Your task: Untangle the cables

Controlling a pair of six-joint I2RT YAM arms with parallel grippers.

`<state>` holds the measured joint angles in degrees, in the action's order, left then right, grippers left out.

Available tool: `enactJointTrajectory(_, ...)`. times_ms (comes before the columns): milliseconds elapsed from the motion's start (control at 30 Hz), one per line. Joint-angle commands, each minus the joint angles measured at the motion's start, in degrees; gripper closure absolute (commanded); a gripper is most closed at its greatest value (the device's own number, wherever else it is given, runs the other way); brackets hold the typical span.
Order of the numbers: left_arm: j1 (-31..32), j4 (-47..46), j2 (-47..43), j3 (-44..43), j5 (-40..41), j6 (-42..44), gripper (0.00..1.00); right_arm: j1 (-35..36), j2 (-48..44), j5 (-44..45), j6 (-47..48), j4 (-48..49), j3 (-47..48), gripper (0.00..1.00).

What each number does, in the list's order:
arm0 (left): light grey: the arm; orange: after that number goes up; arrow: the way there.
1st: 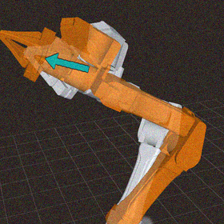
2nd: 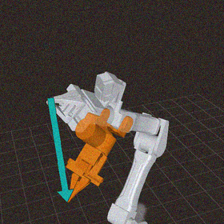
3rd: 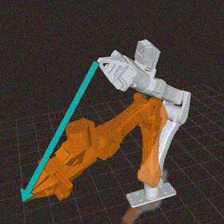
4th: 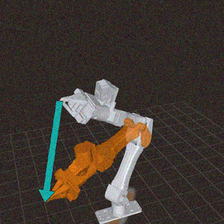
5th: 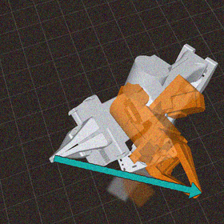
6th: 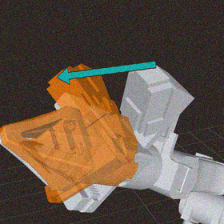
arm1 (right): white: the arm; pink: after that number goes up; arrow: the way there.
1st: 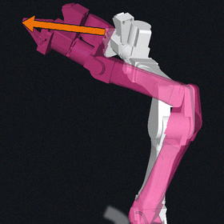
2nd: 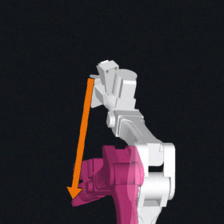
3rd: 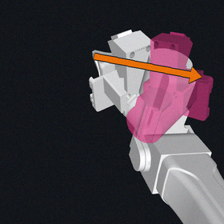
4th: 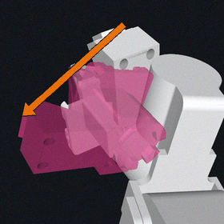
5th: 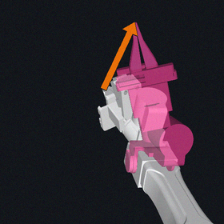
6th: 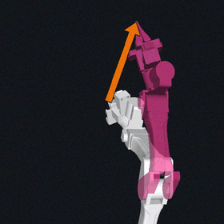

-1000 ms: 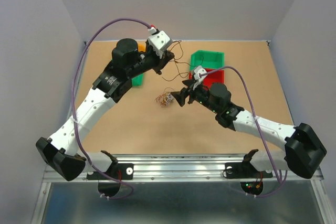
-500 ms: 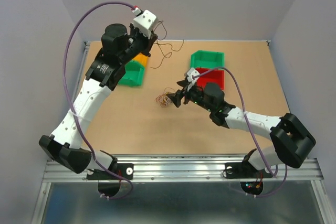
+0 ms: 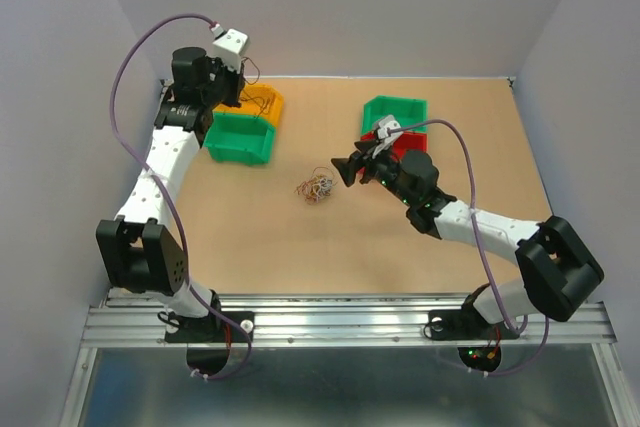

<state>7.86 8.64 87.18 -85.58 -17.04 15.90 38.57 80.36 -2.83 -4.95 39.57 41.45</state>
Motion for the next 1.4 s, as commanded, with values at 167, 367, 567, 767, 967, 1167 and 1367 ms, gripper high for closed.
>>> enactJointTrajectory(167,-6.7,-2.7,1.0,8.0,-5.0,5.9,1.00,-2.2,0.8,1.8,-3.0,4.0,-0.6,0.20)
enactJointTrajectory(367,-7.3,-2.1,3.2,10.5,-4.8,8.4,1.00,-2.3,1.6,1.2,-3.4,4.0,-0.1,0.20)
enactJointTrajectory(567,-7.4,1.9,9.7,5.3,-3.1,8.6,1.00,-2.4,1.7,1.0,-3.6,4.1,-0.1,0.20)
enactJointTrajectory(767,-9.0,4.8,18.3,-1.6,-1.0,9.1,1.00,-2.6,1.3,0.6,-3.4,4.1,-0.5,0.20)
enactJointTrajectory(967,-9.1,0.9,20.4,-1.2,3.3,9.0,1.00,-2.7,0.9,0.3,-3.1,4.1,-0.8,0.20)
enactJointTrajectory(1167,-9.1,-0.6,17.9,2.0,3.6,12.0,0.97,-2.6,0.9,0.2,-3.1,4.2,-0.9,0.20)
enactJointTrajectory(1367,-9.1,0.4,14.8,5.1,3.2,14.4,0.68,-2.6,1.4,-0.1,-3.3,4.1,-0.5,0.20)
